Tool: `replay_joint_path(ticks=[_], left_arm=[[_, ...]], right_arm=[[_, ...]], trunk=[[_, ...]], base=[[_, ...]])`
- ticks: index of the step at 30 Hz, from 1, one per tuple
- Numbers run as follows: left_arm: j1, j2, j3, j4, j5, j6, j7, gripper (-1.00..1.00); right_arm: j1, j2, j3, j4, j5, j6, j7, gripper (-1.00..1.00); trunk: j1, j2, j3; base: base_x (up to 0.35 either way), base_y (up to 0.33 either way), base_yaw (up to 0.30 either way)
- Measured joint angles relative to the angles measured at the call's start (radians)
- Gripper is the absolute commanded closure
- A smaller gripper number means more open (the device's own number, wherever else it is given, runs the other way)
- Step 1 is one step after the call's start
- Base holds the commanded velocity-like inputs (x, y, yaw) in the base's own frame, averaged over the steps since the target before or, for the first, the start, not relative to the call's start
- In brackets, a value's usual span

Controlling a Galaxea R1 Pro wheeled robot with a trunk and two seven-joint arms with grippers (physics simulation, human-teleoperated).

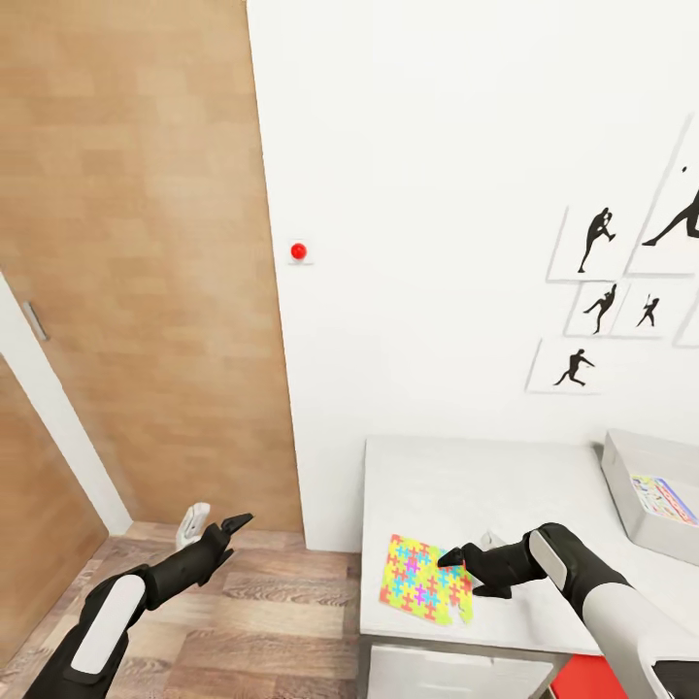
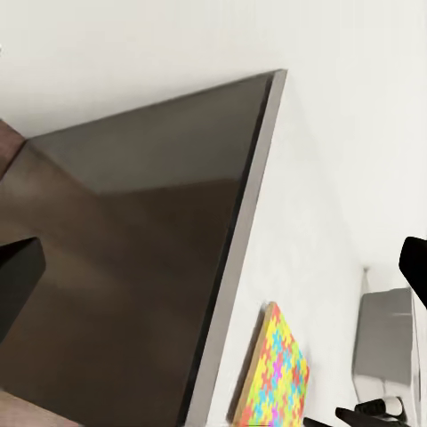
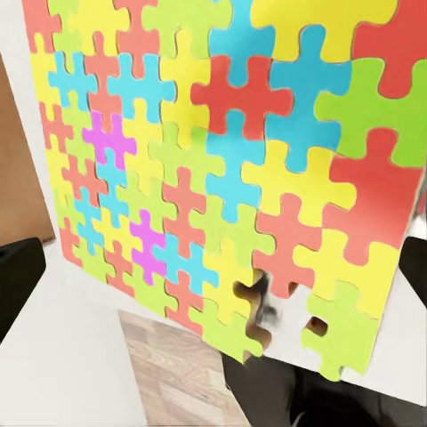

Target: Put all the toys in the child's room - the three board games (two on the bed and one on the table), the two jigsaw puzzles on the table, and the tennis ball on the table - inside the toy box on the table in the child's room.

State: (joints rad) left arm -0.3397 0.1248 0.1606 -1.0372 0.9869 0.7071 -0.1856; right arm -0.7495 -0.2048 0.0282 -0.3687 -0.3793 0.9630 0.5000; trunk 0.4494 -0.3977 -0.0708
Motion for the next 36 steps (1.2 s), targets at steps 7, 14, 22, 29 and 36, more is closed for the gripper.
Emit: replay_joint_path(ticks=[7, 14, 22, 29, 36], left_arm=[[0.0, 0.0, 0.0, 0.0, -0.001, 0.0, 0.0, -1.0], [0.0, 0.0, 0.0, 0.0, -0.002, 0.0, 0.0, -1.0], [0.0, 0.0, 0.0, 0.0, -0.002, -0.001, 0.0, -1.0], [0.0, 0.0, 0.0, 0.0, -0.003, -0.001, 0.0, -1.0], [0.0, 0.0, -0.001, 0.0, -0.003, -0.002, 0.0, -1.0]], right_arm=[[0.0, -0.001, 0.0, 0.0, 0.0, -0.001, 0.0, -1.0], [0.0, -0.001, 0.0, 0.0, -0.001, -0.002, 0.001, -1.0], [0.0, -0.002, -0.001, -0.001, -0.002, -0.002, 0.001, -1.0], [0.0, -0.002, 0.001, -0.002, -0.002, -0.001, 0.001, -1.0], [0.0, -0.002, -0.001, -0.002, -0.002, -0.001, 0.001, -1.0]], trunk=[[0.0, 0.0, 0.0], [0.0, 0.0, 0.0], [0.0, 0.0, 0.0], [0.0, 0.0, 0.0], [0.0, 0.0, 0.0]], base=[[-0.016, 0.005, 0.234], [-0.004, 0.001, 0.103], [-0.001, 0.0, 0.027], [0.0, 0.0, 0.036], [0.0, 0.0, 0.144]])
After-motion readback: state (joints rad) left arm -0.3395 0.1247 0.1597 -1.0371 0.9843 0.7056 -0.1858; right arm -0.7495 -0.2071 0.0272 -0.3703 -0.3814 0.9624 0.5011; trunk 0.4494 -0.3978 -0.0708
